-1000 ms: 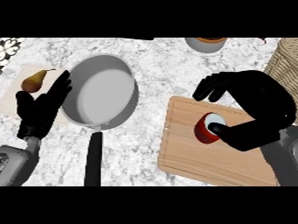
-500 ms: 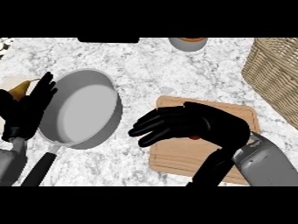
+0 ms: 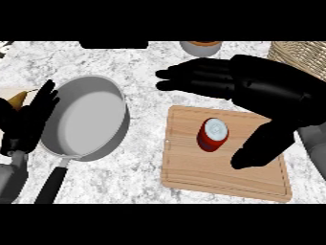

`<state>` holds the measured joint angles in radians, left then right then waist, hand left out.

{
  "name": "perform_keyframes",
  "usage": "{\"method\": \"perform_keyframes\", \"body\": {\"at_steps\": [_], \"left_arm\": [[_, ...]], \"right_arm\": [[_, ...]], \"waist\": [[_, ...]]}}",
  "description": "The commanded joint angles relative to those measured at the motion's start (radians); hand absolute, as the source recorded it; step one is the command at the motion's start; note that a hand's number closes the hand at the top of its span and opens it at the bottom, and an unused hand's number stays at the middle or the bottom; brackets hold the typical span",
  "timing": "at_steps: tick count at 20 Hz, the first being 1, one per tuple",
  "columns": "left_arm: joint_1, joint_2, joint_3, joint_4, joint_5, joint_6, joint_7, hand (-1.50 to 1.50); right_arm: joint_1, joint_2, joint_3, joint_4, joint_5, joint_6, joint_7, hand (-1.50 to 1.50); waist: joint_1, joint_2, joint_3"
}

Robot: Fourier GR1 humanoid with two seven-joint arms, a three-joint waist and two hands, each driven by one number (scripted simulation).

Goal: Pick the can from the cutting board and place it in the basket

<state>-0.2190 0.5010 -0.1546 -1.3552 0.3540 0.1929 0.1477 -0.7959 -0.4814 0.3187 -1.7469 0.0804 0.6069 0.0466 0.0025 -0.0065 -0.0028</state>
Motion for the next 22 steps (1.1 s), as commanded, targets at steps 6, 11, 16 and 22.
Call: {"method": "perform_keyframes", "body": {"at_steps": [6, 11, 16, 22], "left_arm": [[-0.030, -0.030, 0.016, 0.050, -0.015, -0.022, -0.019, 0.00], [0.020, 0.001, 0.023, -0.090, -0.007, -0.033, 0.043, 0.00], [-0.017, -0.026, 0.055, 0.032, -0.022, -0.056, 0.006, 0.00], [-0.010, -0.015, 0.072, -0.006, -0.028, -0.076, 0.043, 0.00]], "right_arm": [[-0.268, -0.096, -0.021, 0.220, -0.032, 0.286, 0.141, -1.50], [-0.284, -0.182, -0.079, 0.338, -0.062, 0.463, 0.028, -1.50], [-0.252, -0.201, -0.137, 0.398, -0.117, 0.533, -0.039, -1.50], [-0.120, -0.212, -0.202, 0.395, -0.059, 0.442, -0.210, -1.50]], "waist": [[0.005, 0.009, 0.001], [0.018, 0.008, 0.003], [0.003, 0.009, 0.002], [0.007, 0.009, 0.004]]}}
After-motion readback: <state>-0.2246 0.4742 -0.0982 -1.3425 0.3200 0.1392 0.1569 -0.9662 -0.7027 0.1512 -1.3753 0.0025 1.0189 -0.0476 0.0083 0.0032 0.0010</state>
